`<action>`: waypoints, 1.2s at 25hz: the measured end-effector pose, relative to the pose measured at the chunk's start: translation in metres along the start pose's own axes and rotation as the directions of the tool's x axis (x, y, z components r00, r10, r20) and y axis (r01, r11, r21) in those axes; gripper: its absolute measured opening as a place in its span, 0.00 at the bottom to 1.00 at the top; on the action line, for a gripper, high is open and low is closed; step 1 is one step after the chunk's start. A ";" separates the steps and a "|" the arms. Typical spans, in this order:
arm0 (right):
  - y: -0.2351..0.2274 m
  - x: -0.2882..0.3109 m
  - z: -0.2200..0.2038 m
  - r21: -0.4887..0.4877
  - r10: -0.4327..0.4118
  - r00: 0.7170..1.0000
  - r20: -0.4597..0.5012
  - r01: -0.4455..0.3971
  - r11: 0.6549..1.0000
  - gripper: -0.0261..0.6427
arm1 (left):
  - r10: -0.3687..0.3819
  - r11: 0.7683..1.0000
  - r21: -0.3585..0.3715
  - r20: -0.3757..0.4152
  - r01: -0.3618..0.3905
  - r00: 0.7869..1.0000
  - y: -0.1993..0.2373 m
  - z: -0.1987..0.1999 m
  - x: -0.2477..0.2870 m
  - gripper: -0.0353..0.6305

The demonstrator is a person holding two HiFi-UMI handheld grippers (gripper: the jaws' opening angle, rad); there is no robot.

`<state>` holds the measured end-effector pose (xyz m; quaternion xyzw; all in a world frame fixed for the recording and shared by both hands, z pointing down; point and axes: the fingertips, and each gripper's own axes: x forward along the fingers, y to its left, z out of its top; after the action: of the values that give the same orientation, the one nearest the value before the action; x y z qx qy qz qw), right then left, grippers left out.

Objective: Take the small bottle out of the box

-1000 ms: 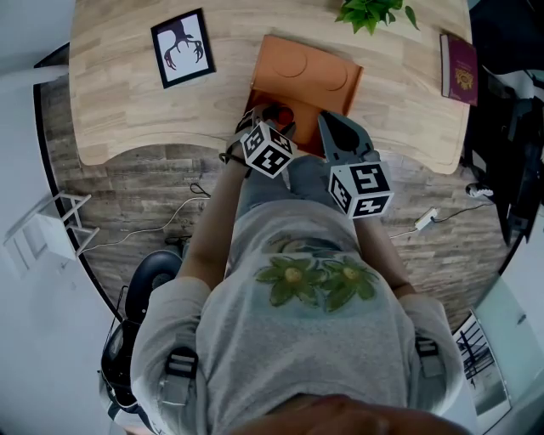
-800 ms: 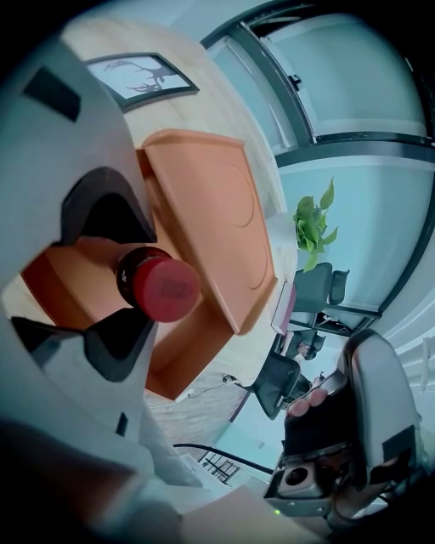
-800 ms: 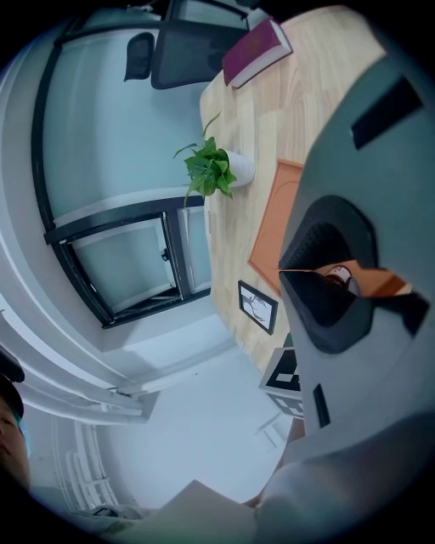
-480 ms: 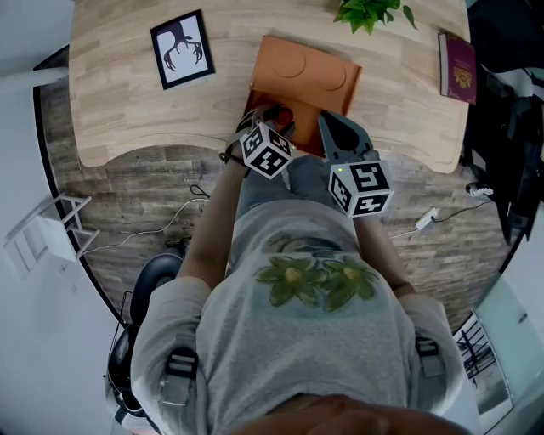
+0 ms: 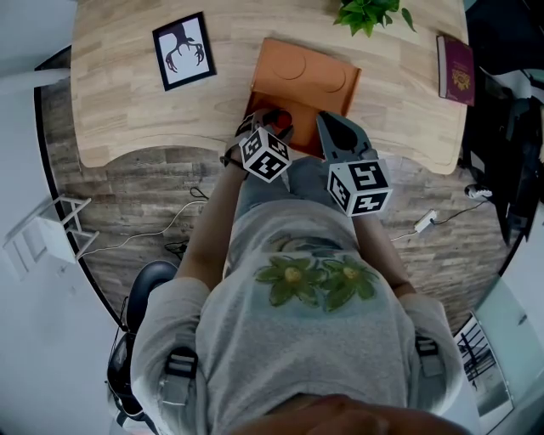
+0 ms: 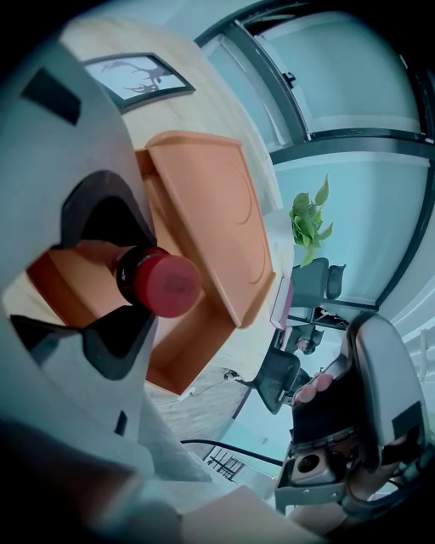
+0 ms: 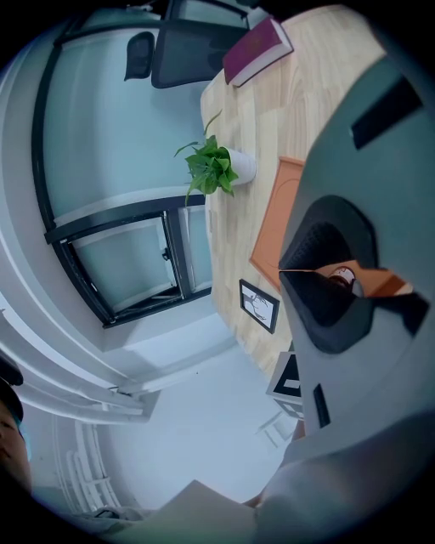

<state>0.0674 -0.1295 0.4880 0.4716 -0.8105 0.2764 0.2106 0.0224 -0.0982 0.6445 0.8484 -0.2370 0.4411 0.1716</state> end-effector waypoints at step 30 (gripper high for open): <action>0.013 -0.008 0.025 -0.038 0.033 0.998 0.060 -0.031 0.999 0.05 | -0.008 0.999 0.035 0.031 0.007 0.999 -0.005 0.021 -0.041 0.39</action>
<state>0.0581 -0.1350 0.4610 0.4628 -0.8289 0.2501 0.1904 0.0190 -0.0940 0.5983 0.8589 -0.2288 0.4313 0.1547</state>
